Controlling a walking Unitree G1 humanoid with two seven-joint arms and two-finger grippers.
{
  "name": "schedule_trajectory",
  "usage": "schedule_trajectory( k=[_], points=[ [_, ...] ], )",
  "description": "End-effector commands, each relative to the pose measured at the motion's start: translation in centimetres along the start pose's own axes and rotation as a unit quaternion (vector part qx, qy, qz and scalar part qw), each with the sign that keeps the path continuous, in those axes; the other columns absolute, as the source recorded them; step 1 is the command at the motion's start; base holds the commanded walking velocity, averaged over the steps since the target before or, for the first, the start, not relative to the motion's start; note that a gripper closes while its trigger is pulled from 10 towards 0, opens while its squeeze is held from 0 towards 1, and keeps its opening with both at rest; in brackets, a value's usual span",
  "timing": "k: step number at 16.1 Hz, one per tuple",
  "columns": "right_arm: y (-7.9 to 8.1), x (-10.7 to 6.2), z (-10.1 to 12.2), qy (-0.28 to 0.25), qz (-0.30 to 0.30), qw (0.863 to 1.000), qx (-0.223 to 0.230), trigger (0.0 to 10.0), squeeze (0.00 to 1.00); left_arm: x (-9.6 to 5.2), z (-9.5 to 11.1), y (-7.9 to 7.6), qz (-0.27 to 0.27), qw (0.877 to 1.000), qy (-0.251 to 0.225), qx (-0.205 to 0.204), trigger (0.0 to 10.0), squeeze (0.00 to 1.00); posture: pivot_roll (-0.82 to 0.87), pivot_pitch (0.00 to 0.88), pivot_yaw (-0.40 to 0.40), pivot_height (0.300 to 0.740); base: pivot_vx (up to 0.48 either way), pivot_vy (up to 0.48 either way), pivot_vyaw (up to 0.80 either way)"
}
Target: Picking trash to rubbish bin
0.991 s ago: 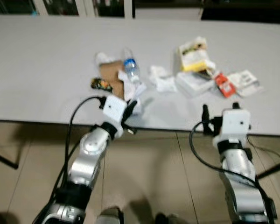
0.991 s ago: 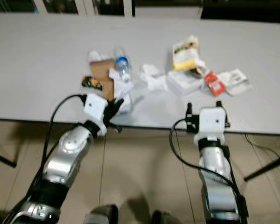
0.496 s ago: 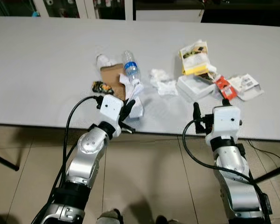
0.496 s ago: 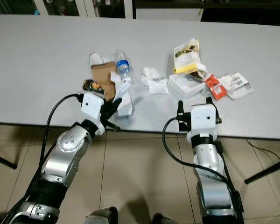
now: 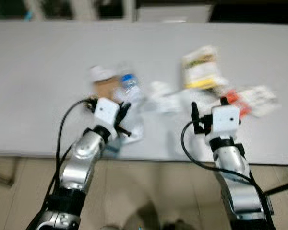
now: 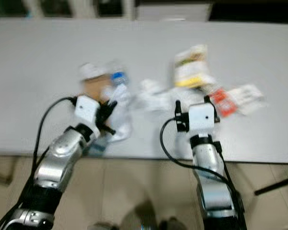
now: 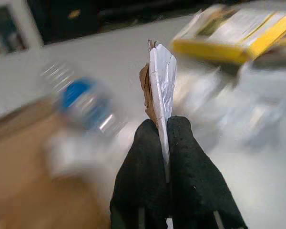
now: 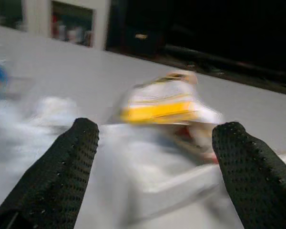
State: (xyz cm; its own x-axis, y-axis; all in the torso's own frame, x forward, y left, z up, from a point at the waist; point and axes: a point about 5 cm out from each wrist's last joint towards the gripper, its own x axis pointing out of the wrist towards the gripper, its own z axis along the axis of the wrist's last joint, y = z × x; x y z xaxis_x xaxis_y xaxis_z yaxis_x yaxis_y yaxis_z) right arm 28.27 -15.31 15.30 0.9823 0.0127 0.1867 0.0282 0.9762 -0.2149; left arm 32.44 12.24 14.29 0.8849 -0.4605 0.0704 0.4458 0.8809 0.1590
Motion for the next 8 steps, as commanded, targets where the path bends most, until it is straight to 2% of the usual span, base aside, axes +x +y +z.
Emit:
schedule_trajectory(
  k=[1,2,8],
  points=[
    [-0.19,-0.23,-0.40,0.008,-0.004,1.000,-0.006,10.0,0.00,0.09,0.03,-0.80,-0.013,1.000,0.000,-0.004,10.0,0.00,0.24,0.167,0.010,0.740,0.382,0.000,0.00],
    [-0.17,-0.22,-0.39,0.008,-0.005,1.000,-0.006,10.0,0.00,0.07,0.02,-0.77,-0.014,1.000,0.001,-0.003,10.0,0.00,0.24,0.167,0.011,0.740,0.371,0.000,0.00],
    [-0.59,-0.24,-0.63,0.012,-0.003,1.000,-0.013,10.0,0.00,-0.20,0.24,-0.65,-0.015,1.000,-0.006,-0.004,10.0,0.00,0.25,0.172,0.014,0.740,0.000,0.000,0.00]
  ],
)
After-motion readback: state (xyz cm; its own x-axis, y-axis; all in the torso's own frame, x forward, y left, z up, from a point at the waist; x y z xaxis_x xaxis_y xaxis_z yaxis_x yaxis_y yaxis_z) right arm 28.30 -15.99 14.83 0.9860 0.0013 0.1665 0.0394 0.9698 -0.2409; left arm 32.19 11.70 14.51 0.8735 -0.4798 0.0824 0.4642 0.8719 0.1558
